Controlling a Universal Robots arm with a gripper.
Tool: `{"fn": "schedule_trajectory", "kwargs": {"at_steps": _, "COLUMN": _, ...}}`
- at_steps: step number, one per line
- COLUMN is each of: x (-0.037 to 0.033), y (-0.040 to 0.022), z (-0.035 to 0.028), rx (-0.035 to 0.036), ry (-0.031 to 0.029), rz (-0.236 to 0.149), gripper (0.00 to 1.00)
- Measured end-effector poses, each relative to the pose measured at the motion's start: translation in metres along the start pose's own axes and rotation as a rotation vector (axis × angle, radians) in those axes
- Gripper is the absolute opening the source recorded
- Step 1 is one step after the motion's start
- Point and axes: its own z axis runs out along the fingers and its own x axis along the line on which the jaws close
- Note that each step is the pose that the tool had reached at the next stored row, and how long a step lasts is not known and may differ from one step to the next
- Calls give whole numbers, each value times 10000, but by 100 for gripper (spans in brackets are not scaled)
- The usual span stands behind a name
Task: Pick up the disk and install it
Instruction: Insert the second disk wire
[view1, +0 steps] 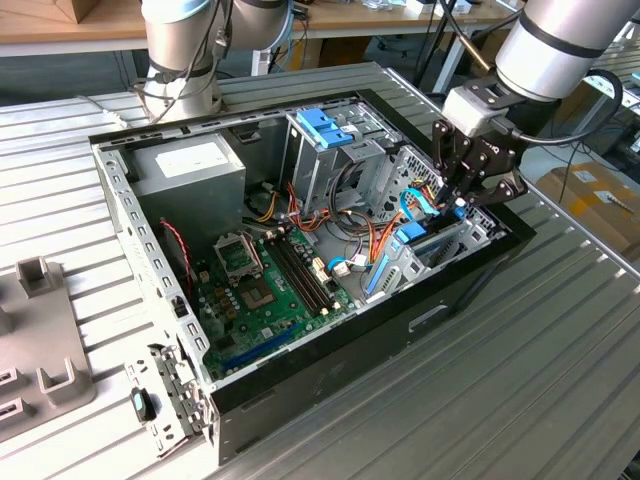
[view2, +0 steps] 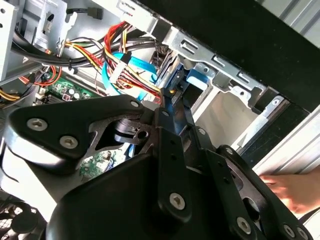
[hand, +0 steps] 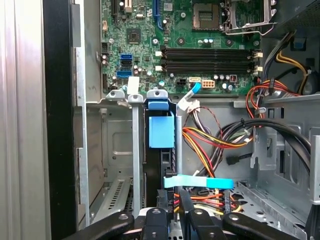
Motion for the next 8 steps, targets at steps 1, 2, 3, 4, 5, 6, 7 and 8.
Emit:
{"fn": "schedule_trajectory", "kwargs": {"at_steps": 1, "x": 0, "y": -9, "z": 0, "rx": -2, "ry": 0, "rz": 0, "gripper": 24}}
{"fn": "schedule_trajectory", "kwargs": {"at_steps": 2, "x": 0, "y": -17, "z": 1, "rx": -2, "ry": 0, "rz": 0, "gripper": 24}}
{"fn": "schedule_trajectory", "kwargs": {"at_steps": 3, "x": 0, "y": -18, "z": 10, "rx": -3, "ry": -3, "rz": 0, "gripper": 24}}
{"fn": "schedule_trajectory", "kwargs": {"at_steps": 4, "x": 1, "y": -17, "z": 23, "rx": -3, "ry": 0, "rz": 1, "gripper": 24}}
{"fn": "schedule_trajectory", "kwargs": {"at_steps": 5, "x": 1, "y": -17, "z": 23, "rx": -2, "ry": 2, "rz": 1, "gripper": 24}}
{"fn": "schedule_trajectory", "kwargs": {"at_steps": 6, "x": 1, "y": -18, "z": 23, "rx": -3, "ry": 3, "rz": 0, "gripper": 24}}
{"fn": "schedule_trajectory", "kwargs": {"at_steps": 7, "x": 1, "y": -18, "z": 23, "rx": -2, "ry": 4, "rz": 0, "gripper": 24}}
{"fn": "schedule_trajectory", "kwargs": {"at_steps": 8, "x": 1, "y": -18, "z": 24, "rx": -3, "ry": 3, "rz": 0, "gripper": 24}}
